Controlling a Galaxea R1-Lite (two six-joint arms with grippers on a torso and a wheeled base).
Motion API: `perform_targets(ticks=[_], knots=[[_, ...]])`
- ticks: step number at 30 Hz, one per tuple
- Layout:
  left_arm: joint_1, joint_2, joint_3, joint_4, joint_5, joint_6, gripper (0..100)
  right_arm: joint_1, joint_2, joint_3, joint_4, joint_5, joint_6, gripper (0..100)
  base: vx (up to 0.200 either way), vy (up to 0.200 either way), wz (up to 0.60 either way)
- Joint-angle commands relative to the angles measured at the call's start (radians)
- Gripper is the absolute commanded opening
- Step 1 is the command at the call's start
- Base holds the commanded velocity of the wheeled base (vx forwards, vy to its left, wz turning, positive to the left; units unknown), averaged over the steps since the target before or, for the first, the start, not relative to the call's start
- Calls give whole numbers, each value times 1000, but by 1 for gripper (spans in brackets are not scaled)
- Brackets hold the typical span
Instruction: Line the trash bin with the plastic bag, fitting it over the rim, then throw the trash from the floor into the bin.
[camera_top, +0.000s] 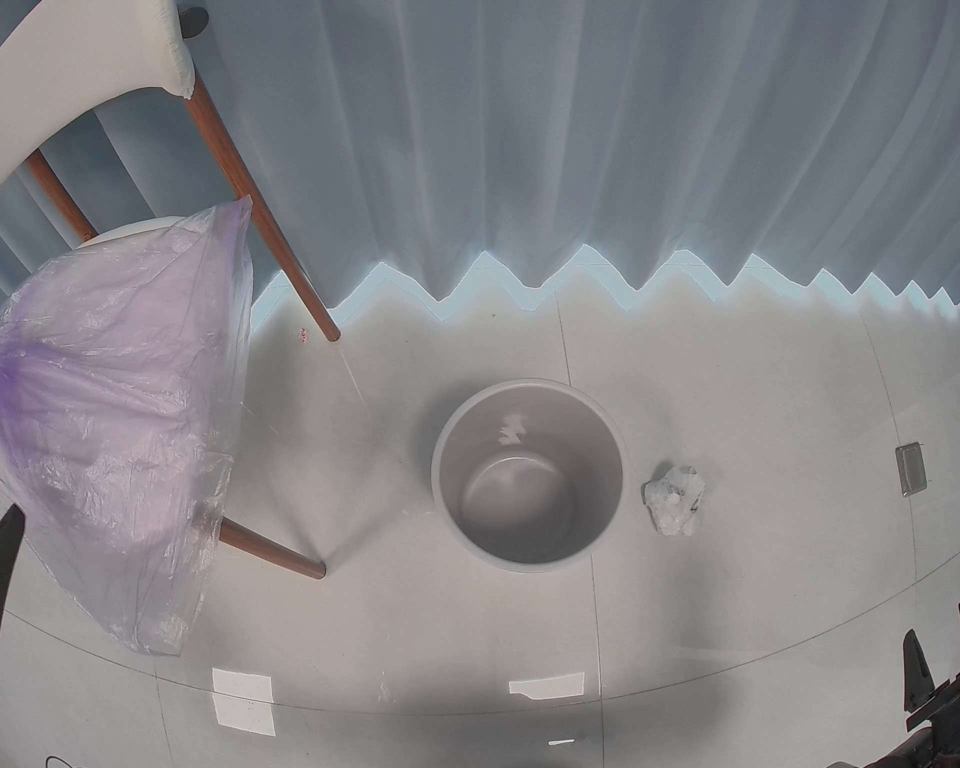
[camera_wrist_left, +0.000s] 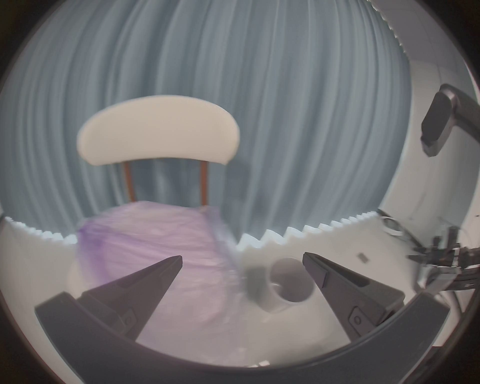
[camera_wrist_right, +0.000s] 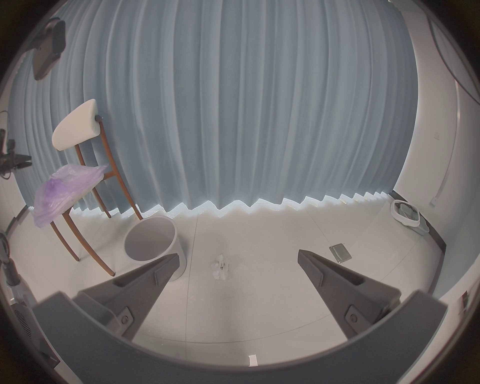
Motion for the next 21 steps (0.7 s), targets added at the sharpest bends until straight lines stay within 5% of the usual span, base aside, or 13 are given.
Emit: perform_targets(ticks=[1, 5, 8, 15, 18, 21], knots=[[-112, 326, -158, 5, -223, -7, 100, 0, -15, 18, 0, -2, 10, 100, 0, 0, 0], [-143, 389, -185, 4, -303, -4, 100, 0, -15, 18, 0, -2, 10, 100, 0, 0, 0], [-238, 427, -187, 7, -386, 8, 100, 0, -15, 18, 0, -2, 10, 100, 0, 0, 0], [-364, 541, -193, 7, -387, 71, 100, 0, -15, 18, 0, -2, 10, 100, 0, 0, 0], [-364, 674, -213, 1, -315, 317, 100, 0, -15, 18, 0, -2, 10, 100, 0, 0, 0], [-382, 722, -253, 5, -145, 432, 100, 0, -15, 18, 0, -2, 10, 100, 0, 0, 0]])
